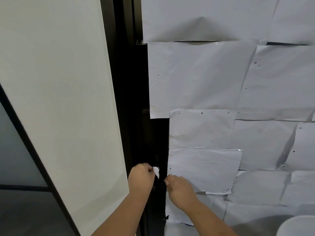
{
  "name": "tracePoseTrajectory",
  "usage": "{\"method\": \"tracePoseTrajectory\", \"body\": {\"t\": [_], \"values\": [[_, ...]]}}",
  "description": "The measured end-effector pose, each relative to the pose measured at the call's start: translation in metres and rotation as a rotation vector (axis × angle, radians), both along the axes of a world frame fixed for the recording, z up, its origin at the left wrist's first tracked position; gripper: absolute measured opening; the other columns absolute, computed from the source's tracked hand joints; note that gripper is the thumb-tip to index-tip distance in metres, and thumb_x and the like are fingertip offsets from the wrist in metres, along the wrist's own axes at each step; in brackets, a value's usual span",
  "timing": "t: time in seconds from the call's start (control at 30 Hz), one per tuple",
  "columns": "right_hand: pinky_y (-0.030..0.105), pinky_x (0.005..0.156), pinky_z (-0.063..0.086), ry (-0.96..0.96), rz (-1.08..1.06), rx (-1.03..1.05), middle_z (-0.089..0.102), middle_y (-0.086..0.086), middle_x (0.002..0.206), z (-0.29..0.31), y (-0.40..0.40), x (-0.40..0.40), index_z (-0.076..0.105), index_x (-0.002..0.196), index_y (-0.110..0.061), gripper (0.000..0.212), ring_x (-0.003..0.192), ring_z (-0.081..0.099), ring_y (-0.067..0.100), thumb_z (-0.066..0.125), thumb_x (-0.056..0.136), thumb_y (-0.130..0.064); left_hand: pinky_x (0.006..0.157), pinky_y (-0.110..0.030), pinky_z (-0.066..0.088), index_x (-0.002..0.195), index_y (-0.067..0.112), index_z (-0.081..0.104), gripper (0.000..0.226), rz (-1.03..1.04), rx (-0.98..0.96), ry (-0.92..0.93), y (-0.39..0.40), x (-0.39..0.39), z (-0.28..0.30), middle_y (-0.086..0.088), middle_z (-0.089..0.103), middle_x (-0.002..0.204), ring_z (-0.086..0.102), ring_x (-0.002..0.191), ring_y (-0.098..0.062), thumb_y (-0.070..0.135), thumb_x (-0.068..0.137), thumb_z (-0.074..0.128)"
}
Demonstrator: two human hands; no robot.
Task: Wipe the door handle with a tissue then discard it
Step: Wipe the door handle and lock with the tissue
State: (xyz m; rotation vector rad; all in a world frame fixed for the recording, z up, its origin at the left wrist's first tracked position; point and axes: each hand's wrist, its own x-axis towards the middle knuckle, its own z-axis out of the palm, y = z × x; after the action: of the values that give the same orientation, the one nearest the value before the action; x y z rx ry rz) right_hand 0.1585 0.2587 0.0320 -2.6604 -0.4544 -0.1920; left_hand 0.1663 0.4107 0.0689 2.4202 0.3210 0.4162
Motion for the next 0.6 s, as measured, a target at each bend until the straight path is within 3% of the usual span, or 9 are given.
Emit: {"method": "tracePoseTrajectory", "body": {"t": [0.1,0.2,0.3,0.6], "values": [[0.036,0.070,0.041,0.003,0.006,0.005,0.061,-0.001,0.097,0.000,-0.001,0.000,0.053,0.104,-0.021,0.020,0.083,0.049,0.020,0.034,0.096,-0.021,0.044,-0.023,0.042,0.057,0.017,0.056,0.034,-0.011,0.029,-0.022,0.001,-0.001,0.002,0.002,0.053,0.051,0.052,0.045,-0.011,0.029,0.088,0.058],[0.036,0.070,0.040,0.005,0.009,0.009,0.060,-0.002,0.096,-0.001,-0.001,0.000,0.052,0.102,-0.022,0.019,0.081,0.046,0.018,0.035,0.096,-0.022,0.050,-0.021,0.049,0.074,0.018,0.070,0.020,-0.024,0.074,-0.051,0.001,-0.002,-0.001,0.002,0.062,0.070,0.057,0.052,-0.009,0.033,0.086,0.064],[0.036,0.069,0.039,0.008,0.007,-0.002,0.060,-0.002,0.096,-0.001,-0.002,0.001,0.051,0.102,-0.022,0.019,0.078,0.042,0.016,0.033,0.097,-0.025,0.057,-0.016,0.045,0.088,0.018,0.074,0.016,-0.005,0.055,-0.062,-0.001,-0.001,-0.002,0.000,0.062,0.092,0.057,0.060,-0.008,0.033,0.084,0.070],[0.038,0.073,0.042,0.024,0.012,-0.003,0.061,-0.001,0.102,-0.001,-0.002,0.002,0.052,0.108,-0.021,0.023,0.089,0.051,0.022,0.032,0.098,-0.024,0.057,-0.020,0.049,0.079,0.016,0.073,0.007,0.051,0.065,-0.039,-0.011,0.003,-0.002,-0.001,0.066,0.085,0.062,0.065,-0.013,0.020,0.081,0.067]]}}
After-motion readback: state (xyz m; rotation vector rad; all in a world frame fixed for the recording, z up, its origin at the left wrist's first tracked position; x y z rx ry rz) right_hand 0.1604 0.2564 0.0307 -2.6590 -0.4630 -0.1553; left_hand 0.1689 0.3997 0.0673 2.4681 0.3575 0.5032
